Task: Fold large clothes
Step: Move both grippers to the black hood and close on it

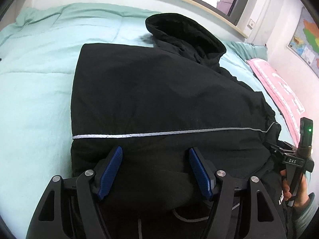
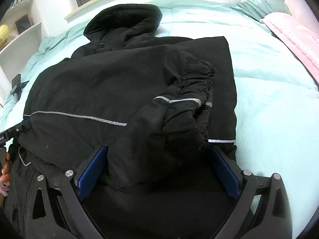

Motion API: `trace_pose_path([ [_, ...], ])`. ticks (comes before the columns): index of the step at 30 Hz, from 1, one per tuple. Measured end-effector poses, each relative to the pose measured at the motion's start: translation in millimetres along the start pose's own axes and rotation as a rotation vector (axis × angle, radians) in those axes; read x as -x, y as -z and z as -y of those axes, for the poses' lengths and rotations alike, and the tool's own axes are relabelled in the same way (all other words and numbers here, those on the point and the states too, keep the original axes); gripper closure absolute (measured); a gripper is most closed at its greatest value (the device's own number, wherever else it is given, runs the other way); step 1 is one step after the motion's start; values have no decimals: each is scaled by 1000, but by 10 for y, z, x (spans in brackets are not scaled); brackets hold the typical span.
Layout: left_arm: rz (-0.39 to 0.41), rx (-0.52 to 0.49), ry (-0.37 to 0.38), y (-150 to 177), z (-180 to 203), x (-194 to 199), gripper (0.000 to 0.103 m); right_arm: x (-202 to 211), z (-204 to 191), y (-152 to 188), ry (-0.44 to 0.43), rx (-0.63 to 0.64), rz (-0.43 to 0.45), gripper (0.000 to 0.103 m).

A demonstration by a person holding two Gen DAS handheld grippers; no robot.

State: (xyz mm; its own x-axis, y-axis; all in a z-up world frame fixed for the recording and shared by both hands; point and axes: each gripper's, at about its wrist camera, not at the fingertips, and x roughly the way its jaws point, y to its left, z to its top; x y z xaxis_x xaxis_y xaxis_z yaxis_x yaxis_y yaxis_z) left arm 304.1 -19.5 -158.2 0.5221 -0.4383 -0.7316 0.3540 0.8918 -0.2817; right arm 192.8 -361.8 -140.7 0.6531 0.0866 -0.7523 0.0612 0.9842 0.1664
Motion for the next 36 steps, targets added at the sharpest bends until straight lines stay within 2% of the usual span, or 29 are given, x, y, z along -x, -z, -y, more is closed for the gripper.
trace_pose_path([
  [3,19,-6,0,-27,-3,-28,32,-149,-71,-86,0,-6,17,1],
  [10,70,12,18,5,4,-17,32,-40,-9,44,-7,-17,60,1],
  [14,9,3,-9,-79,45,-62,32,-85,-18,-1,4,-20,35,1],
  [17,-72,26,-18,-282,98,45,32,-63,-45,-98,38,-19,-36,3],
  [19,-91,63,13,-509,133,255,32,125,-78,-228,66,-31,-74,3],
  [23,-15,74,18,-1204,279,843,32,702,-160,-720,66,-2,-51,3],
  [28,42,3,-35,-2181,562,1154,32,1227,-115,-1737,-3,-71,46,3],
  [30,42,-20,-58,-2455,638,1115,31,1299,-114,-2113,-9,-101,94,3],
  [32,31,-42,-76,-2729,723,960,26,1237,-126,-2353,-24,-116,104,3],
  [35,13,-64,-100,-3064,692,530,24,868,-179,-2671,-47,-103,59,3],
  [36,-5,-66,-106,-3168,649,281,24,686,-202,-2757,-53,-93,35,3],
])
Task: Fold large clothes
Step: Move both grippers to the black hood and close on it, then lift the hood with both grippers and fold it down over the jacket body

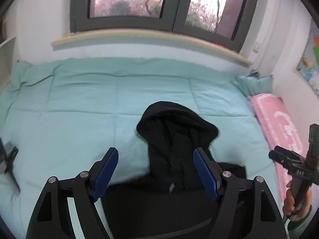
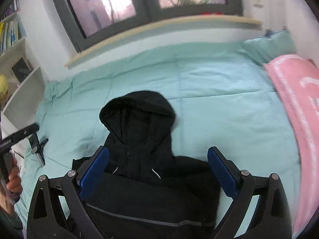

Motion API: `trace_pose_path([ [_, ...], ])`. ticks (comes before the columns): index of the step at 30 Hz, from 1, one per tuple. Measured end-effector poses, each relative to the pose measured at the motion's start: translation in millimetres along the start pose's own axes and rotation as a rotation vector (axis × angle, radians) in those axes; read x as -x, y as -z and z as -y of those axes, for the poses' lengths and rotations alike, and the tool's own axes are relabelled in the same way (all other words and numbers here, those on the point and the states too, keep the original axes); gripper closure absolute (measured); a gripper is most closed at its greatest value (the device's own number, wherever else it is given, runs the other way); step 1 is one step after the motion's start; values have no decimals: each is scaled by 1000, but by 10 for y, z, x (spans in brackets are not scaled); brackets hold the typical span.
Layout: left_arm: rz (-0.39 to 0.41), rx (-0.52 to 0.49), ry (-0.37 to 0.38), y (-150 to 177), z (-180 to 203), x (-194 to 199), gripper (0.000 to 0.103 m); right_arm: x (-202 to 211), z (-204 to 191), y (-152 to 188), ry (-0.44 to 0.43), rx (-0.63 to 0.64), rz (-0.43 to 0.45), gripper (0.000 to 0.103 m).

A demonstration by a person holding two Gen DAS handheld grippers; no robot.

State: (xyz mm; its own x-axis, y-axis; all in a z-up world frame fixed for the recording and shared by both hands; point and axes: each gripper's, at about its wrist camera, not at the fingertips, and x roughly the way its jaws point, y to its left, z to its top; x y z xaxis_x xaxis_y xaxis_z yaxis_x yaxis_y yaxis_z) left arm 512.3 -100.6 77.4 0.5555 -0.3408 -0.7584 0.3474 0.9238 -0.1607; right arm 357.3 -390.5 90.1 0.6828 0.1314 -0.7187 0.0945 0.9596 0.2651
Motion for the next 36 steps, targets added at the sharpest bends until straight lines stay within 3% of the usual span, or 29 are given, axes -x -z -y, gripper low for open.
trace_pose_path([
  [4,-101,20,-17,-197,-158,-913,25,-841,17,-202,27,27,-84,3],
  [7,-156,52,-31,-243,-266,-1538,25,-1380,85,-283,41,32,-125,10],
  [11,-163,86,-9,-236,-332,-1980,25,-1865,138,-410,92,47,-148,35],
  [13,-180,78,-18,-246,-317,-2206,25,-2061,179,-452,132,57,-140,35],
  [15,-187,63,-44,-240,-302,-2390,25,-2225,207,-467,115,56,-143,35],
  [16,-192,52,-76,-238,-289,-2504,30,-2346,209,-469,121,62,-166,39],
  [17,-194,48,-104,-235,-289,-2584,67,-2456,202,-460,140,77,-188,58],
  [18,-203,57,-117,-240,-328,-2668,91,-2549,188,-453,160,98,-205,74],
  [19,-215,108,-89,-249,-416,-2712,93,-2606,204,-452,200,113,-212,94],
  [20,-185,179,-42,-266,-538,-2652,94,-2567,260,-472,229,99,-184,94],
  [23,-54,259,149,-268,-707,-2119,94,-2084,485,-540,112,-47,-35,94],
  [25,-19,228,158,-205,-692,-1855,92,-1881,459,-500,96,-4,8,94],
  [27,-109,244,140,-75,-777,-2031,89,-1908,444,-414,124,46,1,88],
  [28,-216,278,111,40,-892,-2314,86,-2025,488,-354,139,58,-24,77],
  [29,-316,328,118,202,-1020,-2617,85,-2208,578,-288,149,51,-72,70],
  [30,-378,367,171,351,-1097,-2848,85,-2375,653,-240,150,34,-120,69],
  [32,-351,395,233,458,-1154,-2918,84,-2716,850,-114,121,-34,-232,66],
  [34,-294,388,251,485,-1146,-2798,80,-2730,924,-99,95,-86,-251,65],
  [36,-289,358,249,502,-1123,-2683,75,-2583,850,-153,106,-40,-240,57],
])
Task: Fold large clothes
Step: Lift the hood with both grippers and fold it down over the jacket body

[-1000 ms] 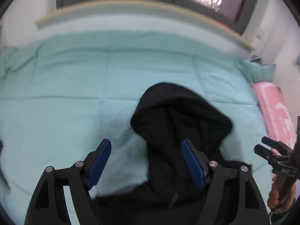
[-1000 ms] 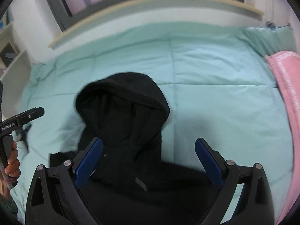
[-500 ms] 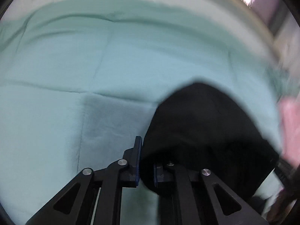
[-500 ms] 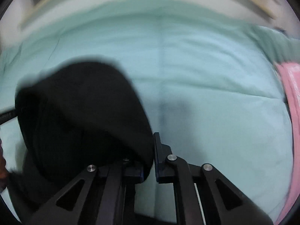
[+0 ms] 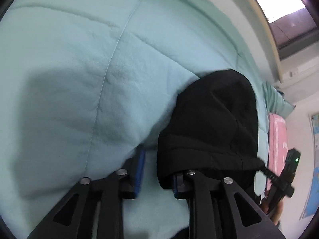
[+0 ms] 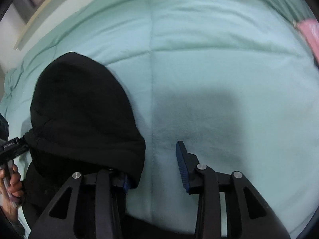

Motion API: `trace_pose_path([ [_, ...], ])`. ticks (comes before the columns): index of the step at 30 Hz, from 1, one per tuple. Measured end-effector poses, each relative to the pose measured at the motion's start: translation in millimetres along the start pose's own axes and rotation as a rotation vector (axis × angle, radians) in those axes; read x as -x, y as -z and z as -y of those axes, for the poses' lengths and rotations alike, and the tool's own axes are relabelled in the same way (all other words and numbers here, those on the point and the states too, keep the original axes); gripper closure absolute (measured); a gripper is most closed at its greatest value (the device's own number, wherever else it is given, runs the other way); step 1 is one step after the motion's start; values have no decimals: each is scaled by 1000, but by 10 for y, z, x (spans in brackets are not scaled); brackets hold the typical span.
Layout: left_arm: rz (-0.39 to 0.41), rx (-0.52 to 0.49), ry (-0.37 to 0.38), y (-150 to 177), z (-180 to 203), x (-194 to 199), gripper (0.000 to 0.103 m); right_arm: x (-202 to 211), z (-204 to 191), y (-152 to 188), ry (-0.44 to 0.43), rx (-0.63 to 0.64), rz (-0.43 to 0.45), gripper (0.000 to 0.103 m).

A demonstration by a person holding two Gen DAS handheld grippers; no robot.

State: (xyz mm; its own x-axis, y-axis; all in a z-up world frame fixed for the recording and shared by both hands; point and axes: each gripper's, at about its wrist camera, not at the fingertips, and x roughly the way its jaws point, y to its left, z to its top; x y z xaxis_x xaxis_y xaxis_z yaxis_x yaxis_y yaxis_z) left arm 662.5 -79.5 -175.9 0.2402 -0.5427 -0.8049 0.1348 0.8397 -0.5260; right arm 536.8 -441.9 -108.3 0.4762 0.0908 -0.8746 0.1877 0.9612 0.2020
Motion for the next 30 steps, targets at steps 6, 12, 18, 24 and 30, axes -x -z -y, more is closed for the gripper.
trace_pose_path([
  [6,106,-162,-119,240,276,727,57,611,52,198,33,51,14,47],
  [12,193,-240,-37,-20,943,995,57,1158,-367,-138,-101,83,161,46],
  [18,38,-276,-91,-241,1213,150,58,448,-700,-308,-95,176,85,46],
  [24,-73,-153,-97,-212,796,-386,57,-481,-576,-136,-30,163,-82,47],
  [30,-31,-281,-131,-125,984,-179,57,-303,-460,-260,-101,147,-96,44],
])
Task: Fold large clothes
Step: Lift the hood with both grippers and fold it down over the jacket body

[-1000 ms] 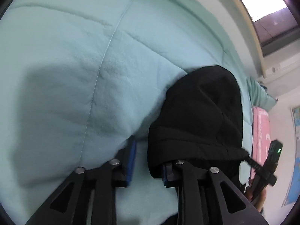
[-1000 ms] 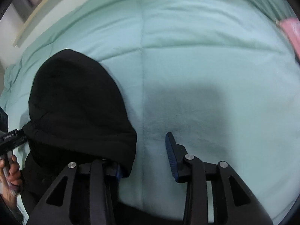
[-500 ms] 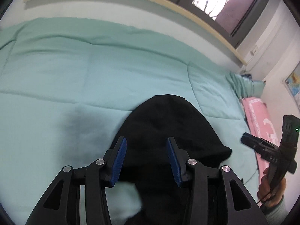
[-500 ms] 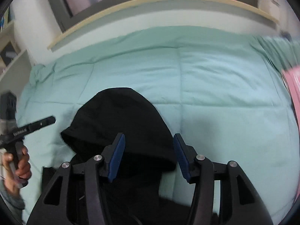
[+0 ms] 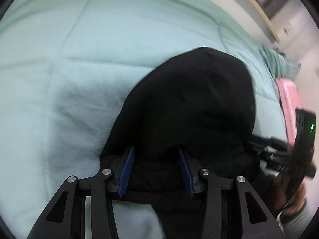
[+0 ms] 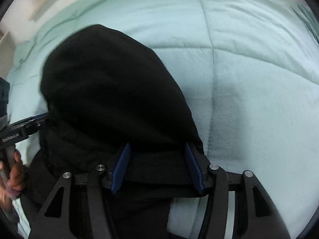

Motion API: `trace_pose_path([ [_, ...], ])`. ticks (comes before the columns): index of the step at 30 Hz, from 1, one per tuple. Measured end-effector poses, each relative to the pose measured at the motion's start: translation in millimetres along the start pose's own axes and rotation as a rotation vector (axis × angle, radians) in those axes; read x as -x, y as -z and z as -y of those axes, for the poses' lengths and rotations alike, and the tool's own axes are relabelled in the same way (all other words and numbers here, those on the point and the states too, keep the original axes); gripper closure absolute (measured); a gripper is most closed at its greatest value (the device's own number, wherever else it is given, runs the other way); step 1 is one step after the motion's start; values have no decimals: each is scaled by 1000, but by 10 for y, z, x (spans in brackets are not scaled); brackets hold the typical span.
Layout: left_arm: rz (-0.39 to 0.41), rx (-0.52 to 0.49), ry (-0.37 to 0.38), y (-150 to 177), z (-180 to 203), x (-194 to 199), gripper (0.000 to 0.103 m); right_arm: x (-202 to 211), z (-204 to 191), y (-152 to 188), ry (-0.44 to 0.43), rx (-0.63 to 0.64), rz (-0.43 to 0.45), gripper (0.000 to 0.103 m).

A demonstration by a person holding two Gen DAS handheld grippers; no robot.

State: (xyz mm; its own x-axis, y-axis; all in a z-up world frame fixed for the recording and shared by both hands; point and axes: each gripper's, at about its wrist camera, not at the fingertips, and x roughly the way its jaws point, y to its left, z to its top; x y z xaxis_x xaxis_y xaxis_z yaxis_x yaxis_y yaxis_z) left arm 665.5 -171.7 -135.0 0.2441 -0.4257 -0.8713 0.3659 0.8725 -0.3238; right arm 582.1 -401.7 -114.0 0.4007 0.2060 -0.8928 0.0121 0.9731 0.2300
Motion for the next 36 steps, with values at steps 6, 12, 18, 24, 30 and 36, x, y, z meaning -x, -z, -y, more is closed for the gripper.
trace_pose_path([
  [6,66,-93,100,-373,134,788,48,518,178,-194,-125,6,35,26],
  [12,101,-55,178,-974,45,814,24,419,468,-724,-176,-10,27,24],
  [18,-54,51,294,-1156,-353,266,24,13,479,-919,-278,-21,11,24],
  [24,-67,91,356,-1022,-558,-38,24,-271,475,-988,-325,-26,-15,24],
  [30,-107,24,413,-894,-464,-195,66,-492,149,-1052,-393,55,-41,58],
  [36,58,-170,383,-505,9,584,85,351,-219,-669,-365,233,131,82],
])
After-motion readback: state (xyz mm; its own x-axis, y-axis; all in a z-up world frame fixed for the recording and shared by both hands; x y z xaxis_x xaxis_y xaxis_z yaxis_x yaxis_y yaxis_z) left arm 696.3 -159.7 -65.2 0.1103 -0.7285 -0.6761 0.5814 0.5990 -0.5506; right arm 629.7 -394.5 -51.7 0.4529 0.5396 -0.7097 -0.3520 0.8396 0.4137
